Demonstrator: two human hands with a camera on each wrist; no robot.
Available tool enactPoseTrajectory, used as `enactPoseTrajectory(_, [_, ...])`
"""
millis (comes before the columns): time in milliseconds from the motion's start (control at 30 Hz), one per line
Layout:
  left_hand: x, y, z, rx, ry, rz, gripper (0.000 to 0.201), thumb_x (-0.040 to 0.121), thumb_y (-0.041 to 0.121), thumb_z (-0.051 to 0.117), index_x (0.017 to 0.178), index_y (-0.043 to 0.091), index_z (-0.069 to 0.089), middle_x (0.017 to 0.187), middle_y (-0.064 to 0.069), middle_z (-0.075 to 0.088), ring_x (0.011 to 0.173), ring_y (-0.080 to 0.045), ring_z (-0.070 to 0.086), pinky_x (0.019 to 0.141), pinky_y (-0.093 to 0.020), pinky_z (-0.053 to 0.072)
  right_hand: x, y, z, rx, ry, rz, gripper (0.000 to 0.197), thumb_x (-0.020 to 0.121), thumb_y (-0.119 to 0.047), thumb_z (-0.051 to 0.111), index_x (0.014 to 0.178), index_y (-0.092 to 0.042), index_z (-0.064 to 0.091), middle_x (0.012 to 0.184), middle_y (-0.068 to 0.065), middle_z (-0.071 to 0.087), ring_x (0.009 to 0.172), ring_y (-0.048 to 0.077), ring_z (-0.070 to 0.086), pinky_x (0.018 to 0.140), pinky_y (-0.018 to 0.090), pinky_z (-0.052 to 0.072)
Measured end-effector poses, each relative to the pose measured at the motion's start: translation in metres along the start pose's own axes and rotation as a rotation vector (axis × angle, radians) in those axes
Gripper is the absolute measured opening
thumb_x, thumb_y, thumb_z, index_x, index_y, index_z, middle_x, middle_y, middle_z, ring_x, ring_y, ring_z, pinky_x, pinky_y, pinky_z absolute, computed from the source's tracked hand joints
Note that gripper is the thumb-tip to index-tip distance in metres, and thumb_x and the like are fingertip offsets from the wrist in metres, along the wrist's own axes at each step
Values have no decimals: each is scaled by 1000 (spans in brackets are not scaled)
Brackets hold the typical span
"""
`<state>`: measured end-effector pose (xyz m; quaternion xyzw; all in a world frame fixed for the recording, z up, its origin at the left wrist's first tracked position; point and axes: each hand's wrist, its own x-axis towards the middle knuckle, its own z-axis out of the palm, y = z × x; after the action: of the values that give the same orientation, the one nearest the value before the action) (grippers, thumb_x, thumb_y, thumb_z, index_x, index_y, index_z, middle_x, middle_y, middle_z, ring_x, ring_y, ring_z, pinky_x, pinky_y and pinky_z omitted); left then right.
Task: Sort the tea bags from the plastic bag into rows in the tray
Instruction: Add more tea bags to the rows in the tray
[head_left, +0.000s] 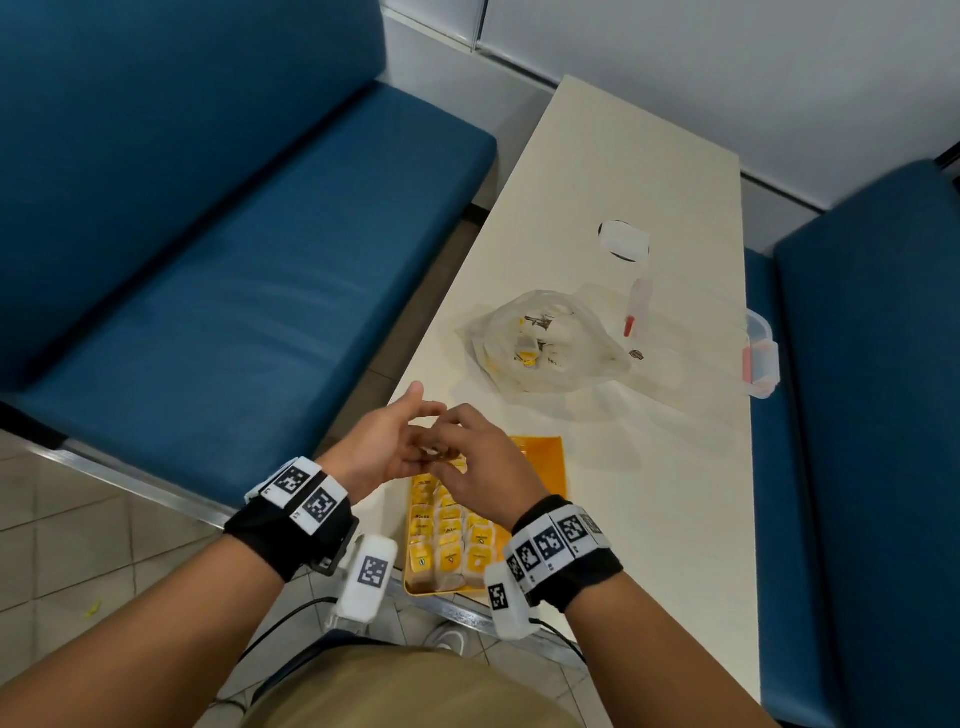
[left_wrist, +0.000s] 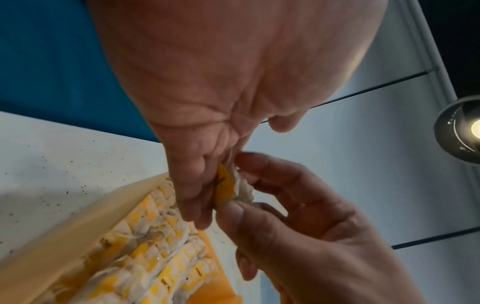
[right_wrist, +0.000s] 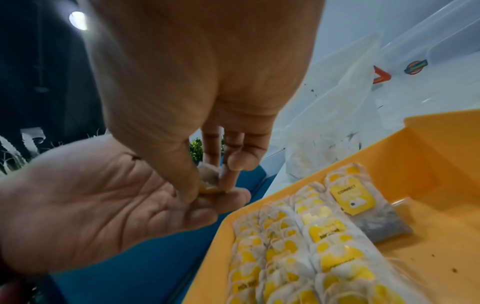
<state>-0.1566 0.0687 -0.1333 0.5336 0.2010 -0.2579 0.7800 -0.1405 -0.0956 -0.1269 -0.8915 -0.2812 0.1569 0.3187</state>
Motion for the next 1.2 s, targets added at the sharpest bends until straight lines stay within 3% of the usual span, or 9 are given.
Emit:
enactPoseTrajectory(100, [-1,1,1,53,-12,-4,57,104,59,31,132,18,59,118,-21,72,105,-33,72,95,-42,56,3,5,2,61,74,50,14,85,-7,68,97,-15,71,99,-1,60,84,16,61,80,34,53])
enactPoseTrajectory(200, [-3,1,-2,76,6,45,45,105,51,41,128,19,63,118,-12,71,103,-30,74,95,-42,57,3,9,-3,208,166,206,11,87,-9,68,92,-18,69,92,-2,67,77,13,66,73,30,56])
enactPoseTrajectory(333, [-3,-3,-7,288,65,206,20,96,17,67,116,16,70,106,-11,73,94,-27,74,80,-35,60,0,13,-9,520,227,359,22,88,-2,67,101,-20,64,88,4,64,67,22,73,66,39,61])
enactPoseTrajectory(433, [0,-10,-7,426,130,322,20,88,8,76,103,20,72,97,-8,73,84,-24,71,72,-36,59,-2,14,-7,633,227,367,27,89,4,65,108,-16,63,83,4,59,65,26,72,64,38,61])
enactPoseTrajectory(600, [2,-18,-3,594,182,491,30,73,17,90,97,27,75,95,7,71,78,-11,69,74,-33,60,-3,13,-5,690,224,379,26,90,3,64,110,-13,64,82,5,57,60,21,69,62,31,59])
enactPoseTrajectory(767, [3,-21,-1,575,250,488,51,73,19,91,114,34,63,100,7,67,80,-11,69,72,-29,60,-4,15,-5,741,221,376,27,90,5,63,110,-13,64,90,10,54,67,30,71,68,39,61])
enactPoseTrajectory(900, [1,-21,-2,660,275,600,32,81,19,84,102,37,68,108,13,65,85,-8,68,73,-29,58,-6,14,-8,823,199,356,33,88,11,63,117,-5,60,88,10,52,70,30,71,66,33,60])
enactPoseTrajectory(1067, [2,-19,-4,671,230,626,12,88,24,78,98,30,79,103,15,69,90,-9,68,80,-33,58,-8,13,-7,809,171,334,37,88,11,62,119,-9,59,91,14,51,72,29,72,66,33,60])
enactPoseTrajectory(1200, [2,-19,-5,692,129,570,15,88,32,77,101,25,80,98,13,74,92,-10,69,84,-33,58,-9,10,-8,783,161,340,36,88,0,69,120,-13,57,88,10,56,71,29,73,67,37,60])
